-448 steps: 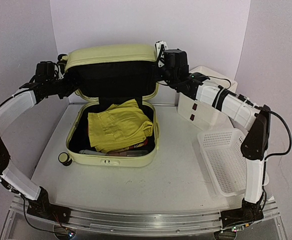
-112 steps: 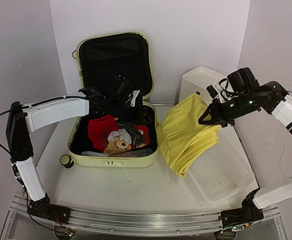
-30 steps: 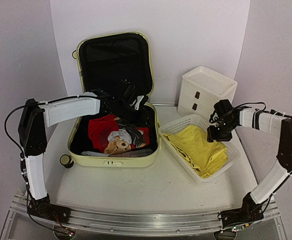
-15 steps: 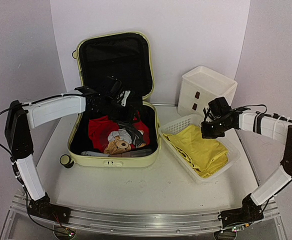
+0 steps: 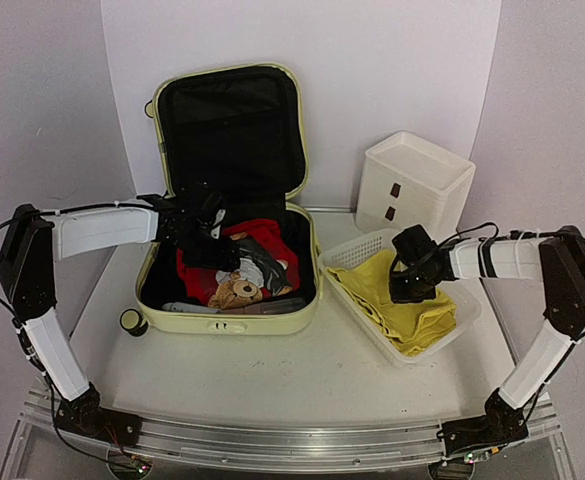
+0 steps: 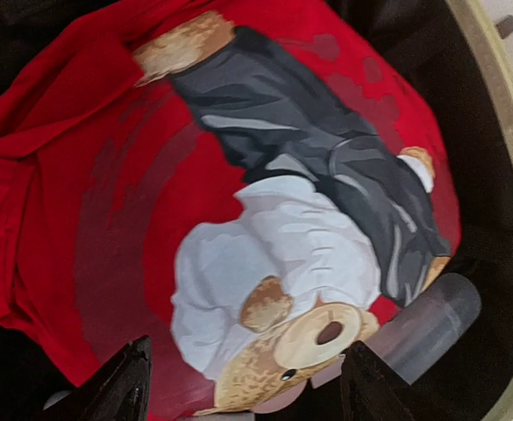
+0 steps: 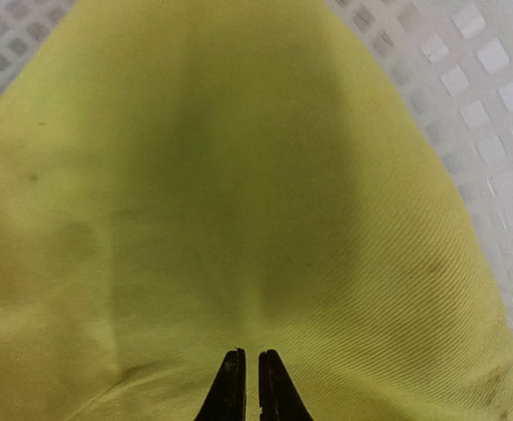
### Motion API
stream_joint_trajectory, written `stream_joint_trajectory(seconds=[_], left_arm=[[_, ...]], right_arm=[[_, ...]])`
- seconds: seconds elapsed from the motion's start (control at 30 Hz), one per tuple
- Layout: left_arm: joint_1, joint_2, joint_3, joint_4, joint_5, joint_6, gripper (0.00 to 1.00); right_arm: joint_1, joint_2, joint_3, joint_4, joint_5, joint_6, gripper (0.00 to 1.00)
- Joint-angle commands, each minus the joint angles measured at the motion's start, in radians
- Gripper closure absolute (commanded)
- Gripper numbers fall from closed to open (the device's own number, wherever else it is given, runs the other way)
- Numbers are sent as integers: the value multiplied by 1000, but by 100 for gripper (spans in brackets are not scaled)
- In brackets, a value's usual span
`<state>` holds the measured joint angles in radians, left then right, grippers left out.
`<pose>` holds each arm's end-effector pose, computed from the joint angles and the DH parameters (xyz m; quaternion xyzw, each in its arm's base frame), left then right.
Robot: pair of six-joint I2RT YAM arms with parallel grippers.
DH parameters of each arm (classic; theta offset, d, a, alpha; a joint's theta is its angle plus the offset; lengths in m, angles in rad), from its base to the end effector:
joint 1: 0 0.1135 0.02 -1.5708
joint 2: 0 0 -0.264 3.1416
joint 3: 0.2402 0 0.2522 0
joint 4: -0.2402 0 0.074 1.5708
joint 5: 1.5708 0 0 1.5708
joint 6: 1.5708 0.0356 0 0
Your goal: Open, take out, and arrange the luggage
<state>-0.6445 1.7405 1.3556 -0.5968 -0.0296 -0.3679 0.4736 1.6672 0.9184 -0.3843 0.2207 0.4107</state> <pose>0.3004 -0.2245 0.2462 0.1277 0.9483 -0.1284 0.2607 0.2810 0.1353 0.1550 -0.0066 0.9705 -0.0048 0.2410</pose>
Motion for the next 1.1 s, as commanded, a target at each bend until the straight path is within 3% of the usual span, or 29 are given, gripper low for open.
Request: stream_joint_trajectory(seconds=[0.0, 0.13, 0.2, 0.3, 0.47, 0.63, 0.9, 1.07], left_arm=[[29, -89, -40, 2, -83, -50, 25], [97, -128, -114, 2, -50, -122, 24], [130, -141, -148, 10, -48, -147, 16], [162, -141, -171, 15, -26, -156, 14], [233, -133, -216, 75, 61, -188, 14], [276, -98, -221, 136, 122, -206, 19], [290, -16, -206, 235, 134, -240, 34], [292, 47, -163, 239, 140, -253, 36]], right_arm=[[85, -119, 118, 33, 57, -37, 87], [134, -121, 221, 28, 7, -46, 84], [153, -106, 265, 29, -12, -51, 84], [176, -66, 325, 52, -84, -53, 82], [241, 60, 486, 88, -226, -61, 69], [293, 263, 719, 84, -333, -26, 66], [330, 497, 954, 74, -340, 56, 65], [330, 626, 1100, 18, -311, 96, 56]])
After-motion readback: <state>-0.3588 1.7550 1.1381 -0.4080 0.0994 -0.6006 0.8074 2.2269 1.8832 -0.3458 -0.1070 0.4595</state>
